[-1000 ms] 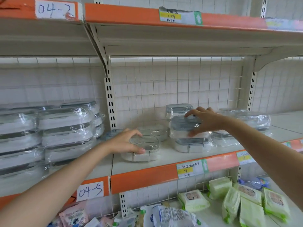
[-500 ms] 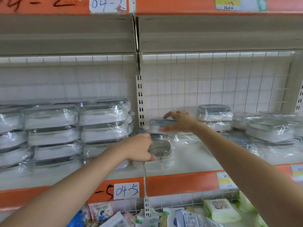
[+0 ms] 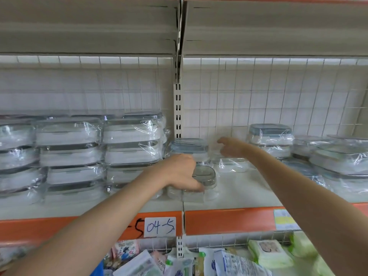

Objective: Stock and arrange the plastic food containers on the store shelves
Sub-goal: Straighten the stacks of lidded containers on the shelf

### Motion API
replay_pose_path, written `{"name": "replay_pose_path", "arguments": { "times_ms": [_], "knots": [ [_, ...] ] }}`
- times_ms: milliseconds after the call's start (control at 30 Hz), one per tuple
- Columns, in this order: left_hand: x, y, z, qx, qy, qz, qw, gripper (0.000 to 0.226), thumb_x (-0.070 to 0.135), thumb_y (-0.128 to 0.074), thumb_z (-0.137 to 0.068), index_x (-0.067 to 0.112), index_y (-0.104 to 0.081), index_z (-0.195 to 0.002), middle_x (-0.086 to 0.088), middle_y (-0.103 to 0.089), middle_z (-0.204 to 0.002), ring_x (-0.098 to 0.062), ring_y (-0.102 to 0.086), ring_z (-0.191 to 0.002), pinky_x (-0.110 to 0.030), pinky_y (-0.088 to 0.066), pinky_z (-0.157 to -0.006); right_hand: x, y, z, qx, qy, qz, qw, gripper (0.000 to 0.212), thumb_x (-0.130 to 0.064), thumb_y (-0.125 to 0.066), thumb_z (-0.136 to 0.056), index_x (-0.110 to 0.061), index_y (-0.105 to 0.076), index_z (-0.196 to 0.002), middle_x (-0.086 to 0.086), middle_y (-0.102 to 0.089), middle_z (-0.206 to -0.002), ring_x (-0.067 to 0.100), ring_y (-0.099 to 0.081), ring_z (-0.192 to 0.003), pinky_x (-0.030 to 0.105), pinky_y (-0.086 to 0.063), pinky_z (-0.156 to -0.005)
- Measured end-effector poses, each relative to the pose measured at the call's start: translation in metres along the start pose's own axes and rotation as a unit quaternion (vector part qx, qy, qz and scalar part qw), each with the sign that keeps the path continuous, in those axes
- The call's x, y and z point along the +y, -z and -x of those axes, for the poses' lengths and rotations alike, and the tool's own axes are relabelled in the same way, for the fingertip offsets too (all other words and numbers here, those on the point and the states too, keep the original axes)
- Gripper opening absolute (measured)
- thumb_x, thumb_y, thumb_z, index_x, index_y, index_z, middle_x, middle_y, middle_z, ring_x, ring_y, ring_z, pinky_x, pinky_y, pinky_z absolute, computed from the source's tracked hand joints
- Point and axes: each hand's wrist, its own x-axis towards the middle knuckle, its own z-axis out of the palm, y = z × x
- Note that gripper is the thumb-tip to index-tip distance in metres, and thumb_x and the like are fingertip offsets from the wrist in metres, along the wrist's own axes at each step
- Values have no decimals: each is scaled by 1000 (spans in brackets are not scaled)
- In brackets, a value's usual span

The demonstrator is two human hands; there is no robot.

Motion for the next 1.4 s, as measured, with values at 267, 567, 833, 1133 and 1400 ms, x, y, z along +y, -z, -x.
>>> {"name": "replay_pose_path", "arguments": {
  "times_ms": [267,567,833,1133,1400],
  "knots": [
    [-3,-3,-7,1,1,-30,1000,70,70,-58,-75,6,-63,-103,-3,-57,-103,-20,-54,-94,-32,-46,-78,26,-5,17,-58,-3,199,978,67,-39,-68,-77,-25,-37,-134,7,-48,-119,29,-26,-128,40,-32,-99],
    [4,-3,2,-25,14,-13,1000,70,64,-54,-83,8,-47,-125,-5,-45,-126,-22,-47,-112,-29,-36,-83,13,6,48,-34,-19,209,977,82,-63,-70,-64,-30,-37,-130,14,-36,-133,37,-25,-129,51,-35,-101],
    [12,-6,16,-11,42,52,998,80,57,-50,-89,5,-23,-144,-10,-32,-145,-23,-39,-127,-30,-36,-93,-25,89,98,22,6,179,984,66,-66,-63,-71,-16,-55,-114,-2,-58,-104,16,-51,-89,28,-37,-69],
    [9,23,33,219,63,131,965,109,67,-68,-66,17,-14,-146,-2,-19,-151,-19,-26,-136,-35,-30,-106,-58,42,95,-76,153,-7,985,68,-43,-76,-73,-28,-44,-131,-3,-48,-122,16,-47,-115,28,-38,-97],
    [6,8,31,95,45,57,993,70,41,-59,-89,27,-23,-147,0,-34,-147,-19,-40,-130,-38,-40,-104,-41,36,88,-55,133,-81,986,59,-28,-72,-80,-19,-48,-133,-4,-48,-136,11,-42,-127,19,-29,-97]
  ]
}}
